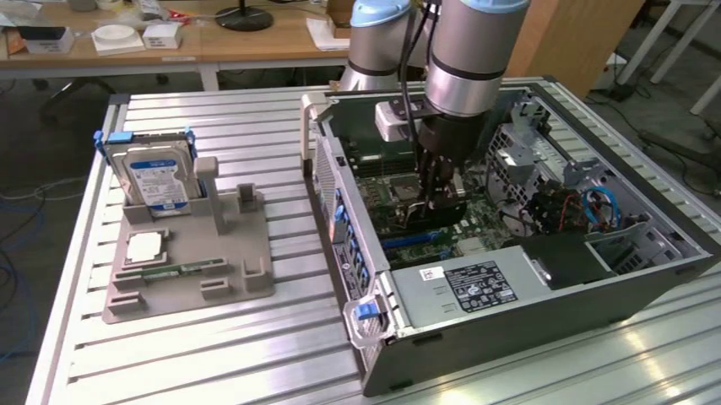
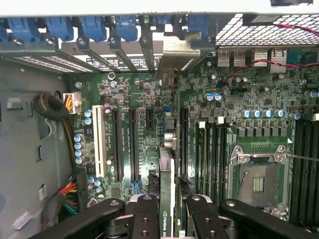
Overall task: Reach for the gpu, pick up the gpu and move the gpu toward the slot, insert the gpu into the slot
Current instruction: 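Insert the gpu into the slot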
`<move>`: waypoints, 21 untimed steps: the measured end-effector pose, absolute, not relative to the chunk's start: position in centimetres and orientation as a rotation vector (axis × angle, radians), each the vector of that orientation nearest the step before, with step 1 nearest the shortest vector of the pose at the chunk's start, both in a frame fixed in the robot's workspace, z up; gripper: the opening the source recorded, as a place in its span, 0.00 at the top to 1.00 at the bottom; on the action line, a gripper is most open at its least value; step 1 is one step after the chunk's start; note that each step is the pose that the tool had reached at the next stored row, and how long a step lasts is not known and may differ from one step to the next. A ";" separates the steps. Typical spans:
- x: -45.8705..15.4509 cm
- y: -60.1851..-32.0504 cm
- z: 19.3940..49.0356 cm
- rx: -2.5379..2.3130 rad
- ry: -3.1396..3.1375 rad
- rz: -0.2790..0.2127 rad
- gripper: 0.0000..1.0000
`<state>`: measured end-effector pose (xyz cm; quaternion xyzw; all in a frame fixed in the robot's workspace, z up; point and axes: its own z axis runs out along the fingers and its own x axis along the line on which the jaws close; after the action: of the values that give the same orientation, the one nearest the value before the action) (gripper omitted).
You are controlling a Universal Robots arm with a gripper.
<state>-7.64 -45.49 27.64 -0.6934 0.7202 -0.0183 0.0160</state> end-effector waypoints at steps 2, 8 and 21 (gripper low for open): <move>-7.7 -45.5 27.4 -2.157 2.239 -0.057 0.75; -8.0 -45.5 26.8 -2.156 2.240 -0.057 0.75; -8.5 -45.5 26.4 -2.156 2.238 -0.055 0.75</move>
<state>-8.54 -45.52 26.38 -0.6935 0.7200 -0.0176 0.0167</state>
